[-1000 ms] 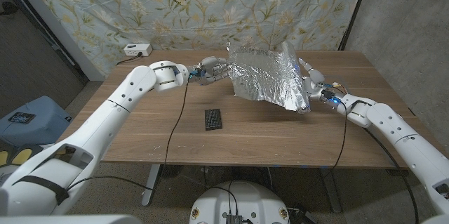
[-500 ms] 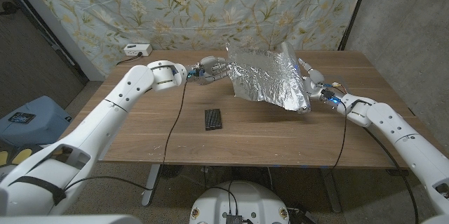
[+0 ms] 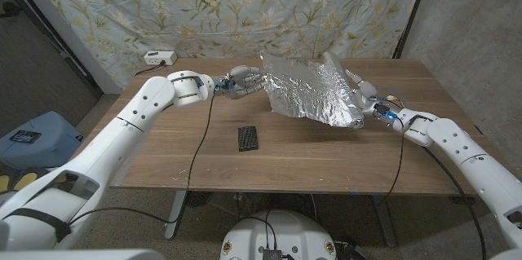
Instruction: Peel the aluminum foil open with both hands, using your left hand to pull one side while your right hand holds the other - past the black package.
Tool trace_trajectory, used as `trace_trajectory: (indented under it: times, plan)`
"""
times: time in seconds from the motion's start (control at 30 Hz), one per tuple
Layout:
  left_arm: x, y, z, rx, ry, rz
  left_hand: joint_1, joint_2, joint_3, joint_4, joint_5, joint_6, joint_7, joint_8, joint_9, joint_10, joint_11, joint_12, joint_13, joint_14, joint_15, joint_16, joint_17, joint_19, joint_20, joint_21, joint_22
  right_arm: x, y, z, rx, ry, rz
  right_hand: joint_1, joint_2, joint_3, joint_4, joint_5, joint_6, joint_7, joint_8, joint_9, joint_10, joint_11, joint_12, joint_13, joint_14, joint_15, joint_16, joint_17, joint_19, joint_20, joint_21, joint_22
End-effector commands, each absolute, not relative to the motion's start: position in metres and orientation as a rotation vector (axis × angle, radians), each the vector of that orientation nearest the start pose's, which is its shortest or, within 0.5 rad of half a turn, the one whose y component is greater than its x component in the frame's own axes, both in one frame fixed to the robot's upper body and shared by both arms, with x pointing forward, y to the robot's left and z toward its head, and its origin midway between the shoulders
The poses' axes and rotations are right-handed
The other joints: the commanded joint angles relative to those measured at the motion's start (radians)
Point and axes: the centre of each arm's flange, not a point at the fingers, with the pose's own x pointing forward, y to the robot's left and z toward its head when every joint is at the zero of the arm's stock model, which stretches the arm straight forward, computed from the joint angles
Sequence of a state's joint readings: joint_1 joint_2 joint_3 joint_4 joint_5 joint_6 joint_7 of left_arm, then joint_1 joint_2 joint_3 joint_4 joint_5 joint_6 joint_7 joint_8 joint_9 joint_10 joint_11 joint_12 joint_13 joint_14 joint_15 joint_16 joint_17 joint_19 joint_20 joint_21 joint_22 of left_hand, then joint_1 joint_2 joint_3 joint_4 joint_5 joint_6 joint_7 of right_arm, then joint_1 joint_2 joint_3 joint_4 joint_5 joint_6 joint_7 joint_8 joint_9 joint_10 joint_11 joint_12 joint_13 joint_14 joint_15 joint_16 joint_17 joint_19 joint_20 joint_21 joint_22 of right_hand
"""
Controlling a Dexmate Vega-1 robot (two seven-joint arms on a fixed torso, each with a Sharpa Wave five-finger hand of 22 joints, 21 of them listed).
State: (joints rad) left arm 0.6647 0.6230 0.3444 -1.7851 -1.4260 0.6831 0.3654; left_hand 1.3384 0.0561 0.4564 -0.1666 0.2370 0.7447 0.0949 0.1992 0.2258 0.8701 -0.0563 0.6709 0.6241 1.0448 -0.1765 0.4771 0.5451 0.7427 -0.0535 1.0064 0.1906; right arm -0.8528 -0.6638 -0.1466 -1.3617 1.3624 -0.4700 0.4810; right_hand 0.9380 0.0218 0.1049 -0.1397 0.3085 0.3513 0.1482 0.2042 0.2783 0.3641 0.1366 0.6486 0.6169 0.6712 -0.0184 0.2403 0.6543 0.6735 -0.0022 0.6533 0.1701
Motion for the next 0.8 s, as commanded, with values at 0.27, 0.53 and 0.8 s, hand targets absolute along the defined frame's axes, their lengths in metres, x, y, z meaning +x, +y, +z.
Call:
trace_trajectory:
  times: [0.27, 0.53, 0.8]
  plan:
    - [0.5842, 0.1907, 0.0704, -0.309, 0.022, -0.475, -0.001, -0.005, 0.006, 0.001, 0.005, 0.028, 0.034, -0.005, 0.001, 0.031, -0.036, 0.002, 0.004, 0.007, -0.005, -0.005, 0.005, -0.005, 0.001, 0.017, 0.0, 0.6211, -0.3385, -0.0266, 0.644, -0.155, 0.738, 0.032, 0.007, 0.003, -0.003, -0.001, 0.039, 0.005, 0.017, 0.005, 0.049, -0.027, 0.029, 0.012, 0.047, -0.032, 0.017, 0.01, 0.043, -0.029, -0.001, 0.006]
    - [0.5824, 0.192, 0.0738, -0.303, 0.009, -0.465, -0.001, -0.005, 0.006, 0.001, 0.005, 0.028, 0.034, -0.006, 0.001, 0.029, -0.035, 0.001, 0.006, 0.007, -0.005, -0.005, 0.006, -0.008, 0.0, 0.021, -0.001, 0.6196, -0.3413, -0.0306, 0.667, -0.173, 0.733, 0.049, 0.018, 0.007, -0.001, -0.005, 0.075, -0.015, 0.027, 0.006, 0.076, -0.049, 0.041, 0.011, 0.076, -0.054, 0.026, 0.016, 0.066, -0.049, -0.001, 0.006]
    - [0.5799, 0.1929, 0.0766, -0.306, 0.003, -0.469, -0.002, -0.006, 0.007, 0.0, 0.006, 0.028, 0.034, -0.006, 0.002, 0.032, -0.036, 0.0, 0.005, 0.006, -0.006, -0.007, 0.008, -0.01, 0.0, 0.027, -0.002, 0.6189, -0.3449, -0.0314, 0.673, -0.178, 0.723, 0.055, 0.022, 0.005, 0.002, -0.01, 0.093, -0.022, 0.031, 0.008, 0.089, -0.06, 0.043, 0.004, 0.085, -0.062, 0.027, 0.021, 0.076, -0.058, -0.003, 0.006]
